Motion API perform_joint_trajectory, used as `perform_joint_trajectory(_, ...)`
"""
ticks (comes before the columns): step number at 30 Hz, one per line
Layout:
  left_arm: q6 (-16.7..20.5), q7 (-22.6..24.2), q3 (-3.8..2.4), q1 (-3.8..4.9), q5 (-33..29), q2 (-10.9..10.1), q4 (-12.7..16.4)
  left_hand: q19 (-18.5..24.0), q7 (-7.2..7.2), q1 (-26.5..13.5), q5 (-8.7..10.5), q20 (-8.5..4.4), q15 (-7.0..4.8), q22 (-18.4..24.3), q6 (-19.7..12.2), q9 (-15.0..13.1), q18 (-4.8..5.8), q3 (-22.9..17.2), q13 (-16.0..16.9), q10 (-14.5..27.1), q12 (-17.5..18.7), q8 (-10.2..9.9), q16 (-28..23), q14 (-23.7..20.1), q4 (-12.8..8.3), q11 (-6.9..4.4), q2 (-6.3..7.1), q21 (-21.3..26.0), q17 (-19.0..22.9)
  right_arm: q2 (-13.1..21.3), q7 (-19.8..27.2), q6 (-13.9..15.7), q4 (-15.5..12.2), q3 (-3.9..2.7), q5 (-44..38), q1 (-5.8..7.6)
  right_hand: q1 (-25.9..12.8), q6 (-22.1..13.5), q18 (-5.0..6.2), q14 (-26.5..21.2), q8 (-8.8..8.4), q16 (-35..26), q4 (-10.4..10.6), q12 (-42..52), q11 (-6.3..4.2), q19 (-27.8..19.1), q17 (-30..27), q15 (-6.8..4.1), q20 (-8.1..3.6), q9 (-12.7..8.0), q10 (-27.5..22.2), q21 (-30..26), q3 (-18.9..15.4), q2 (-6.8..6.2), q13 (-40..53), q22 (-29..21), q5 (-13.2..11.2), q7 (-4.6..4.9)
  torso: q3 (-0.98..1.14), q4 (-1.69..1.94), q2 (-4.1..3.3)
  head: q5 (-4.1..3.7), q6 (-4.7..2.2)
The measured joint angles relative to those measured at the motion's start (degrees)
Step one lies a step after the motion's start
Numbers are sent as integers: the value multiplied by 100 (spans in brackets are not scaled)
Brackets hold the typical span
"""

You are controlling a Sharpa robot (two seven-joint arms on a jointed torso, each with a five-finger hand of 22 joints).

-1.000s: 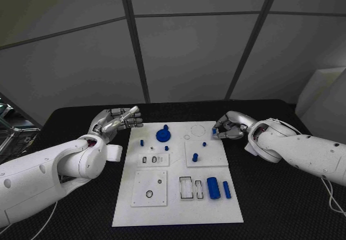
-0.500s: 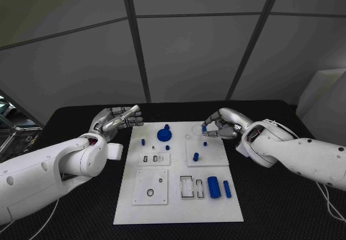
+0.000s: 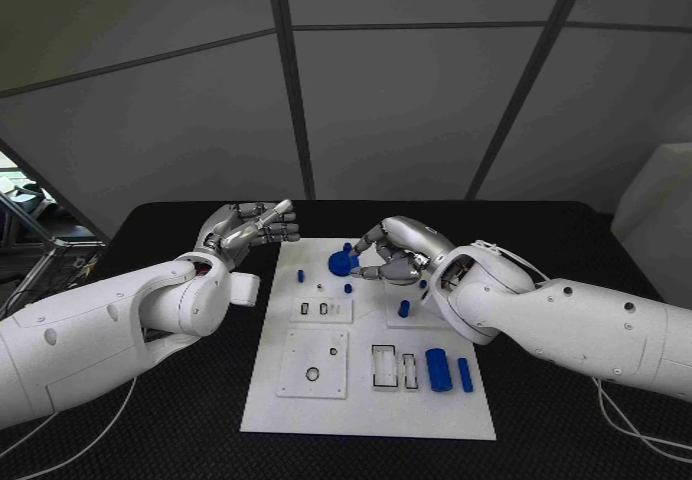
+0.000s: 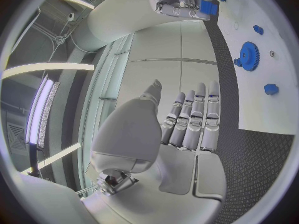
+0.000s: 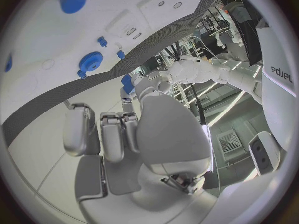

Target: Assemble the parts on the task board

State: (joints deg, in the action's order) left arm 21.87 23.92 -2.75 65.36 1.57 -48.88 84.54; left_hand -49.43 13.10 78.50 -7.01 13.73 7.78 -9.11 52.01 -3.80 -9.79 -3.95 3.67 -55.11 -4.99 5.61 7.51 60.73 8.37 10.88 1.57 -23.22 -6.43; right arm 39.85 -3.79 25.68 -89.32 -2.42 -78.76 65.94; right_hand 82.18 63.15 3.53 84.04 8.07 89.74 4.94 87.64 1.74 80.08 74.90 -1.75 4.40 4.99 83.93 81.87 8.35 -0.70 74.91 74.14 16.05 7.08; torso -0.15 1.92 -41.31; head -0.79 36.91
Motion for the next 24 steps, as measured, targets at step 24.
perform_joint_trajectory(24, -18, -33, 1, 5, 0, 57, -12, 0, 0, 0, 0, 0, 0, -1, 0, 0, 0, 0, 0, 0, 0, 2, 0, 0, 0, 0, 0, 0, 1, -913, -806, -523, 442, 172, -874, -294, -24, -17, 1, 0, -82, 0, 16, 0, 0, -1, 0, 1, 0, 0, 0, 0, 16, 23, 0, 6, -45, -17, 12, -6, -14, 176, 124)
